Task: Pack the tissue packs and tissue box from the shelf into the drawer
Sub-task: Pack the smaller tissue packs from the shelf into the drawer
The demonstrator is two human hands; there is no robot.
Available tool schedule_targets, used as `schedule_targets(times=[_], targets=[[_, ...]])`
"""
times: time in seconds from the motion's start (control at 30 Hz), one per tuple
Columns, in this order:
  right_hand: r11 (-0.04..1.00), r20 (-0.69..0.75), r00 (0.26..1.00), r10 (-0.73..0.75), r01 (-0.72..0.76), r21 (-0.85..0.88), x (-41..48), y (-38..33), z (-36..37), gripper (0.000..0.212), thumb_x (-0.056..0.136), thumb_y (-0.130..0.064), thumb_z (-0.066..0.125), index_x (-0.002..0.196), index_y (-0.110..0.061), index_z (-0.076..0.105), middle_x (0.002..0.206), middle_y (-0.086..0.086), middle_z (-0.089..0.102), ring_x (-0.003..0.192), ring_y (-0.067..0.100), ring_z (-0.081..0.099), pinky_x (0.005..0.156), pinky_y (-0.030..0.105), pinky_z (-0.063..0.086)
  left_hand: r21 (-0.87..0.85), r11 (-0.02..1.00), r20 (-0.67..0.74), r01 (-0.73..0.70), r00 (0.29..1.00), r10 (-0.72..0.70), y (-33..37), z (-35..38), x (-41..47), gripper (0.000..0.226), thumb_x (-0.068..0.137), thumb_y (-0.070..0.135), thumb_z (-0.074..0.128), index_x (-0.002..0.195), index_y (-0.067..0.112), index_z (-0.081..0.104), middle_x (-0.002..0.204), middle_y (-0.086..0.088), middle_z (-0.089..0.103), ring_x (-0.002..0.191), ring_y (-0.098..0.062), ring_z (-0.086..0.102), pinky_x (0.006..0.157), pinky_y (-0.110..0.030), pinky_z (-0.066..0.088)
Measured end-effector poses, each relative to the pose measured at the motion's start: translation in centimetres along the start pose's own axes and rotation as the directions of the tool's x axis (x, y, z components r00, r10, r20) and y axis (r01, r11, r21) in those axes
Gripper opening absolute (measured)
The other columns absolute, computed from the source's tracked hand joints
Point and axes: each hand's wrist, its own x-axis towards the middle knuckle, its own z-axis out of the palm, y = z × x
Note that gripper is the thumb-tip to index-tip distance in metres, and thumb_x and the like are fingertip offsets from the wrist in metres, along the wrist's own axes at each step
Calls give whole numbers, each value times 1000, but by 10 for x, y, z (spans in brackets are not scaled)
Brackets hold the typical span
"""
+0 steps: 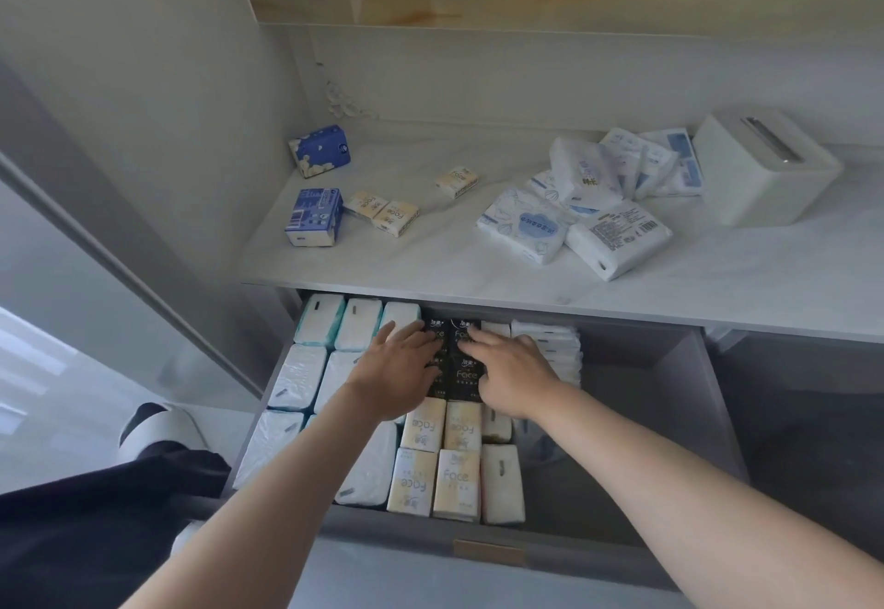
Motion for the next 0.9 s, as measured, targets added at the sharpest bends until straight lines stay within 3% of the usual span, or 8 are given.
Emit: schedule_targets(times=[0.17, 0.27, 0.4, 0.47, 0.53, 0.67, 0.77, 0.9], targets=[[998, -72, 997, -8, 12, 66, 1, -3, 2, 57, 88, -14, 48, 144, -28, 49, 155, -3, 34, 141, 19, 33, 116, 37, 21, 0, 1000, -101, -10, 995, 10, 3, -3, 0, 42, 99, 44, 37, 130, 23, 56, 128, 5, 53, 132, -17, 40, 119, -38, 20], [988, -118, 992, 35, -16, 157, -3, -7, 8, 53, 89, -15, 53, 141, -25, 49, 148, 1, 33, 133, 24, 37, 114, 38, 30, -92, 995, -106, -26, 994, 17, 9, 1, -5, 53, 95, 55, 38, 135, 23, 50, 138, 3, 45, 134, -18, 35, 117, -36, 23], [985, -360, 929, 88, -28, 168, -16, -10, 14, 23, 88, -15, 54, 111, -20, 56, 114, 0, 46, 96, 20, 52, 81, 30, 46, -112, 988, -91, -108, 991, 98, 11, 5, -25, 57, 87, 65, 39, 132, 32, 53, 141, 6, 41, 133, -16, 33, 114, -38, 28], [993, -300, 950, 84, -55, 102, -25, -12, 8, 9, 89, -13, 48, 90, -19, 55, 96, -1, 53, 84, 21, 54, 72, 32, 46, -97, 987, -62, -124, 991, 119, 12, 5, -33, 48, 88, 62, 47, 126, 34, 56, 138, 7, 42, 131, -15, 34, 112, -38, 30], [986, -117, 982, 148, -136, 99, -32, -16, 4, 16, 88, -12, 45, 81, -15, 59, 87, 3, 62, 80, 24, 61, 67, 34, 52, -117, 988, -50, -101, 994, 96, 15, 5, -40, 42, 89, 58, 52, 122, 35, 60, 139, 9, 42, 132, -13, 32, 112, -38, 30], [861, 270, 940, 208, -307, 405, -46, -29, 10, 30, 85, -3, 39, 94, -12, 67, 102, 14, 67, 67, 24, 73, 61, 34, 61, -122, 991, -17, -52, 999, 51, 21, 1, -50, 41, 93, 56, 50, 128, 37, 59, 148, 7, 39, 138, -14, 29, 114, -37, 28], [889, 224, 959, 175, -252, 381, -54, -33, 10, 30, 86, -3, 41, 90, -21, 65, 106, 8, 65, 71, 21, 71, 59, 30, 58, -88, 996, 51, -27, 998, 31, 23, -3, -56, 48, 97, 56, 42, 142, 38, 48, 156, 7, 32, 145, -16, 23, 119, -39, 23], [953, 24, 987, 162, -163, 255, -51, -29, 1, 24, 89, -16, 46, 94, -28, 66, 106, -5, 67, 95, 17, 63, 76, 31, 52, -126, 992, 16, -19, 1000, 22, 22, -12, -57, 54, 98, 53, 43, 147, 31, 41, 152, 5, 39, 142, -15, 29, 117, -40, 28]])
